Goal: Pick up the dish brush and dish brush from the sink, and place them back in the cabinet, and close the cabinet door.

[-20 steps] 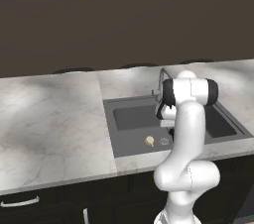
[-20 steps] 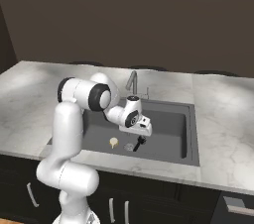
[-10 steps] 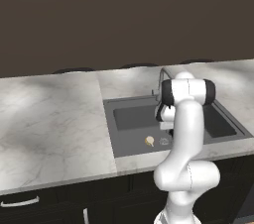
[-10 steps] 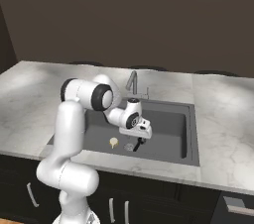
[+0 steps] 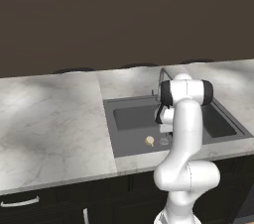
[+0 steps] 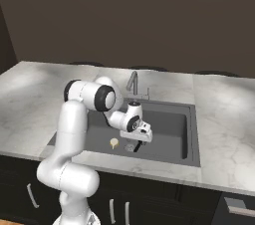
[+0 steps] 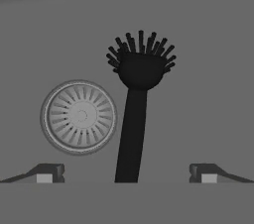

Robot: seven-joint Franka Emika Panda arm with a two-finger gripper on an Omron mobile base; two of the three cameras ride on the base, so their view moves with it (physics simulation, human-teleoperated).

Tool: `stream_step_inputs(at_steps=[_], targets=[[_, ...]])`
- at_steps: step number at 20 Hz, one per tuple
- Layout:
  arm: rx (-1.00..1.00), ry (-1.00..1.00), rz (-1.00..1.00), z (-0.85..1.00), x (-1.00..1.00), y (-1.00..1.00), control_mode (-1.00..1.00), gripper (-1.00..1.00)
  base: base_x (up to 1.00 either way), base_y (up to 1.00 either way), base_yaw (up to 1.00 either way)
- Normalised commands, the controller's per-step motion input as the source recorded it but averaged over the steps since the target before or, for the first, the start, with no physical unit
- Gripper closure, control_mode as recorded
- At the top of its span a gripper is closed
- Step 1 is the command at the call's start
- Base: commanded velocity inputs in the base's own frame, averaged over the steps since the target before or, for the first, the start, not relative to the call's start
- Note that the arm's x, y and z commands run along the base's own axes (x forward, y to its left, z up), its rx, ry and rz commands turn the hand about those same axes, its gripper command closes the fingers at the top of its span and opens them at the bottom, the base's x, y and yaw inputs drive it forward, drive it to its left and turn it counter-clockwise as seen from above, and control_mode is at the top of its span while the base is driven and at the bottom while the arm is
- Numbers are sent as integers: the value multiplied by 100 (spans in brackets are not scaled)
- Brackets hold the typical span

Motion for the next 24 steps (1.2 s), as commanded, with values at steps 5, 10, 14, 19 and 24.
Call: stream_step_inputs(at_steps=[5, 10, 14, 19, 24], targets=[[0, 2, 0, -14, 0, -1, -100, -100, 0, 0, 0], [0, 3, 0, -14, 0, -3, -100, -100, 0, 0, 0], [0, 2, 0, -16, 0, -1, -100, -100, 0, 0, 0], [0, 3, 0, -13, 0, 0, -100, -100, 0, 0, 0], [0, 3, 0, -10, 0, 0, -100, -100, 0, 0, 0]])
